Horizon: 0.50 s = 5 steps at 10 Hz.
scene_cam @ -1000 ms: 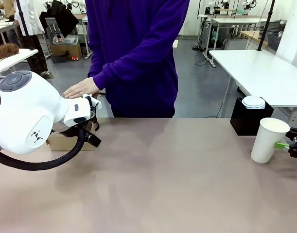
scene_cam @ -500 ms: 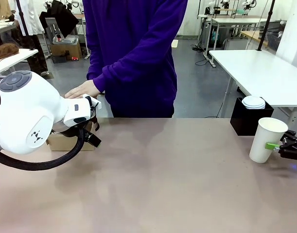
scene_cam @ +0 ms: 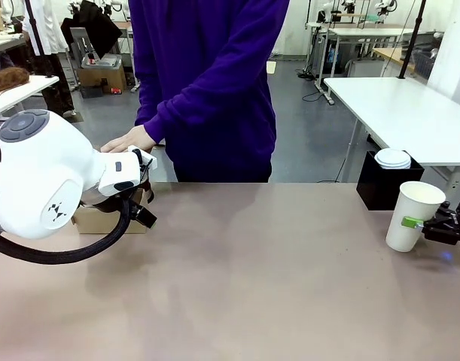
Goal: Pour a drink into a cup and package it in a carrier.
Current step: Pick up the 600 ml Paper Cup and place it in the middle top area of the table.
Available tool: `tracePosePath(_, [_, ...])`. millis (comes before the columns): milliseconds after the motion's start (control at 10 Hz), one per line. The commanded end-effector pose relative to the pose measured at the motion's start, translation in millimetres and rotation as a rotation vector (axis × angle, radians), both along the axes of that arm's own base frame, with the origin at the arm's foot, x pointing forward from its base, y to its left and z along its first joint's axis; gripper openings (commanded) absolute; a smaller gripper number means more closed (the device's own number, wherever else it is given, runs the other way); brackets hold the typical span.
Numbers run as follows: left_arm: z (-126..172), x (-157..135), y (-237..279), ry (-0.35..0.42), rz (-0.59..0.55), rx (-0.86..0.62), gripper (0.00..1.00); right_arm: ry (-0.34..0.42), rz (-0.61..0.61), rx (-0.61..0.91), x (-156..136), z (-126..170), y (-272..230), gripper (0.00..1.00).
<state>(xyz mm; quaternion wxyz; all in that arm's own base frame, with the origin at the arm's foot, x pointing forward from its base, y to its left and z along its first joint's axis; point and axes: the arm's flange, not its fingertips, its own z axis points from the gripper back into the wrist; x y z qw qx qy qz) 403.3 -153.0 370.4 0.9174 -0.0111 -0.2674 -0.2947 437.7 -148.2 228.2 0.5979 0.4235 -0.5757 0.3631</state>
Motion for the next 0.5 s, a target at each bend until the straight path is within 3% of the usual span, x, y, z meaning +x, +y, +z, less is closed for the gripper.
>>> tracePosePath(0, [0.1,0.0,0.7,0.001,0.001,-0.002,1.00,-0.001,0.007,-0.004,-0.6,0.2,0.3,0.80])
tracePosePath(400, [0.1,0.0,0.7,0.001,0.001,-0.002,1.00,0.000,0.001,-0.001,0.0,0.0,-0.3,0.80])
